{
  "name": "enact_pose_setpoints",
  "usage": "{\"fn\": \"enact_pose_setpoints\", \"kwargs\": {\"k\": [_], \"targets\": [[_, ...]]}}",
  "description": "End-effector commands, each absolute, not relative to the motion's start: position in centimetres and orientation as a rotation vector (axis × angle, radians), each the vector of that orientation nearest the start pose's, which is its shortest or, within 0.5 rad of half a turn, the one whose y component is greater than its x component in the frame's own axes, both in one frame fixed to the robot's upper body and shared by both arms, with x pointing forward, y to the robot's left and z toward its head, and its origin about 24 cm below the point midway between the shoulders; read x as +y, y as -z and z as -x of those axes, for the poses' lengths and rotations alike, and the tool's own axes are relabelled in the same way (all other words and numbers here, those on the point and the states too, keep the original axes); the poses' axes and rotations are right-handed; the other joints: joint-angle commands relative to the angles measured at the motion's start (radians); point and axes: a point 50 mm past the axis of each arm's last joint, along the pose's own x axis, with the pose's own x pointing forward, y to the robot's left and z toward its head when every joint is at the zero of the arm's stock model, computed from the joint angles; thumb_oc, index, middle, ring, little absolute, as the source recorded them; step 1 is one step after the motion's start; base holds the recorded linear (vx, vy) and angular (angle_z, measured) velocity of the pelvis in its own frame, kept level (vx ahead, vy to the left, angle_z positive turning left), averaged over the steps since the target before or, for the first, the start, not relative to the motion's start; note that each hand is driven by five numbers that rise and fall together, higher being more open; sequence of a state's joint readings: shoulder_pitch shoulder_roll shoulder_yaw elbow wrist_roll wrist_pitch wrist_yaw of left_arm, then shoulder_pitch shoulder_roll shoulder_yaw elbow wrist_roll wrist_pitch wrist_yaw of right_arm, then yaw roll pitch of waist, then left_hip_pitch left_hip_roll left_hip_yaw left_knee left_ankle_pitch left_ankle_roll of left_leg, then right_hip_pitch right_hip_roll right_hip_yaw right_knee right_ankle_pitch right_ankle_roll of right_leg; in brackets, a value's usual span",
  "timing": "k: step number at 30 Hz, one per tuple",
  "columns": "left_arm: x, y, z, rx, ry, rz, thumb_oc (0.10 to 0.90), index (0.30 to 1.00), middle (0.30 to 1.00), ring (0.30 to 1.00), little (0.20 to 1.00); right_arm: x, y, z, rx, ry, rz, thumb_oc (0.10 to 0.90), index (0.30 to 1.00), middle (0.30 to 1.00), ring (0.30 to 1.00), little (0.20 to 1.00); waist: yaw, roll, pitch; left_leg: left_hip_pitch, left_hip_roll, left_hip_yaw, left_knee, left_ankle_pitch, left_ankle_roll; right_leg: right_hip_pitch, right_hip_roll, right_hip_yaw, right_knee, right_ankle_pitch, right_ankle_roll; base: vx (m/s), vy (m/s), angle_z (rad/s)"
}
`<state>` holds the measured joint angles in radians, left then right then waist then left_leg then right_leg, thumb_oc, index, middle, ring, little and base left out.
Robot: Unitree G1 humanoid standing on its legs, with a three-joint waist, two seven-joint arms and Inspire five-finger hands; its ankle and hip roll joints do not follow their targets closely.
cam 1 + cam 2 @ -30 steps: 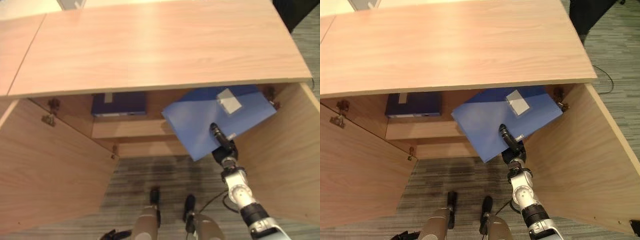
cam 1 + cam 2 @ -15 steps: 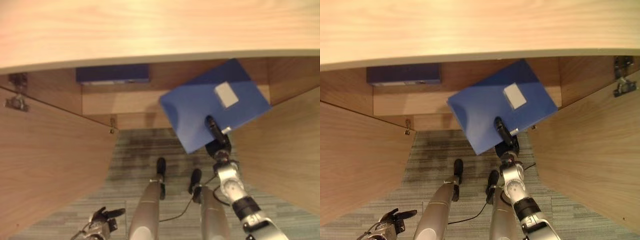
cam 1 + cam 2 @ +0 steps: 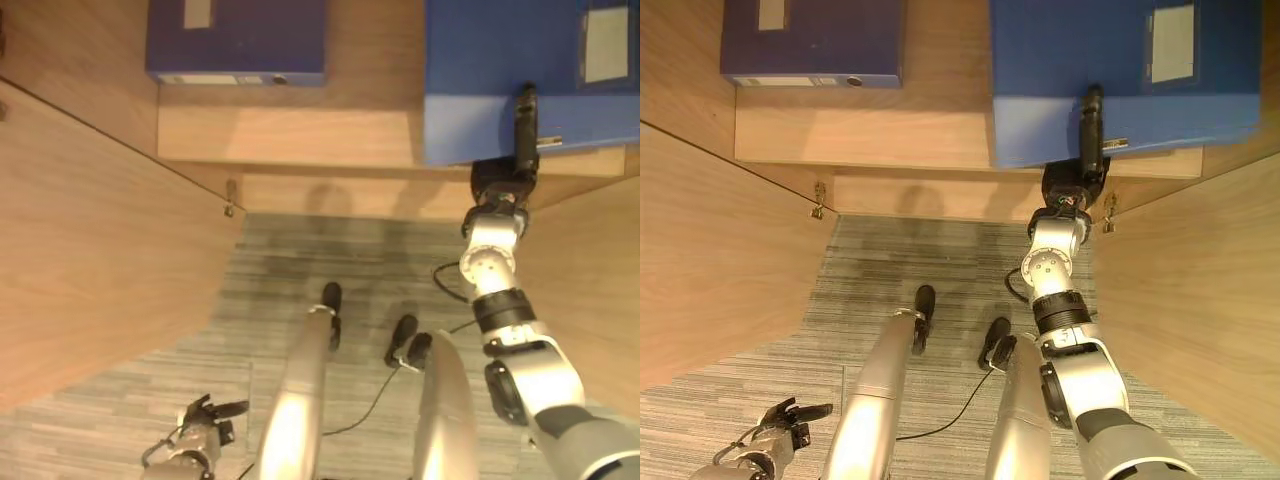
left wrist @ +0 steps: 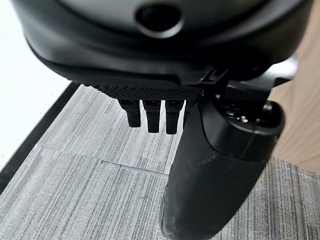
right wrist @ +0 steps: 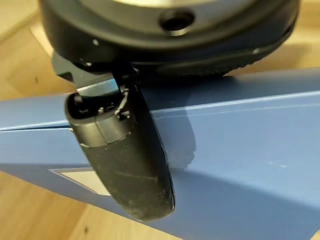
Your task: Put the empty folder in the office cabinet
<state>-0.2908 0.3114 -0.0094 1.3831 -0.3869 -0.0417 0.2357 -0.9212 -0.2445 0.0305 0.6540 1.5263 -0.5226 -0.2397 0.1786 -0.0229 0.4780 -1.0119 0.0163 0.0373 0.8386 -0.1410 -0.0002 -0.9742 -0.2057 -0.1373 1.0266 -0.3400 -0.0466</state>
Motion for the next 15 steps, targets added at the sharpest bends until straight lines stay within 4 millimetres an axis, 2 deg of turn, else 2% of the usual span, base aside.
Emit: {"fn": "enact_pose_setpoints", "kwargs": {"k": [1, 7, 13, 15], "targets": [[31.3, 12.9, -11.5, 1.134, -0.711, -0.199, 0.800, 0.900, 0.900, 0.900, 0.900, -22.6, -25.1, -38.3, -0.693, 0.258, -1.300, 0.400, 0.300, 0.300, 0.300, 0.300, 0.026, 0.021, -0.066, 0.041, -0.012, 0.002, -0.062, -0.064, 0.026, 0.085, 0.009, 0.053, -0.090, -0.045, 0.004, 0.00, 0.000, 0.00], [32.0, 12.5, -11.5, 1.123, -0.697, -0.240, 0.800, 0.900, 0.900, 0.900, 0.900, -23.8, -27.4, -38.9, -0.696, 0.307, -1.285, 0.400, 0.300, 0.300, 0.300, 0.300, 0.047, 0.020, -0.082, 0.033, -0.024, -0.005, -0.060, -0.066, 0.025, 0.081, 0.001, 0.045, -0.084, -0.050, 0.004, 0.01, -0.012, 0.05], [32.5, 12.3, -11.6, 1.120, -0.696, -0.256, 0.800, 0.900, 0.900, 0.900, 0.900, -23.7, -29.4, -39.2, -0.700, 0.289, -1.278, 0.400, 0.300, 0.300, 0.300, 0.300, 0.060, 0.022, -0.090, 0.038, -0.030, -0.010, -0.078, -0.058, 0.024, 0.085, -0.002, 0.035, -0.089, -0.049, 0.005, 0.00, -0.004, 0.03], [32.8, 12.2, -11.5, 1.123, -0.697, -0.262, 0.800, 0.900, 0.900, 0.900, 0.900, -23.2, -30.9, -39.1, -0.729, 0.255, -1.284, 0.400, 0.300, 0.300, 0.300, 0.300, 0.066, 0.021, -0.096, 0.043, -0.033, -0.015, -0.090, -0.054, 0.021, 0.095, -0.002, 0.029, -0.094, -0.048, 0.006, 0.02, -0.025, 0.14]]}}
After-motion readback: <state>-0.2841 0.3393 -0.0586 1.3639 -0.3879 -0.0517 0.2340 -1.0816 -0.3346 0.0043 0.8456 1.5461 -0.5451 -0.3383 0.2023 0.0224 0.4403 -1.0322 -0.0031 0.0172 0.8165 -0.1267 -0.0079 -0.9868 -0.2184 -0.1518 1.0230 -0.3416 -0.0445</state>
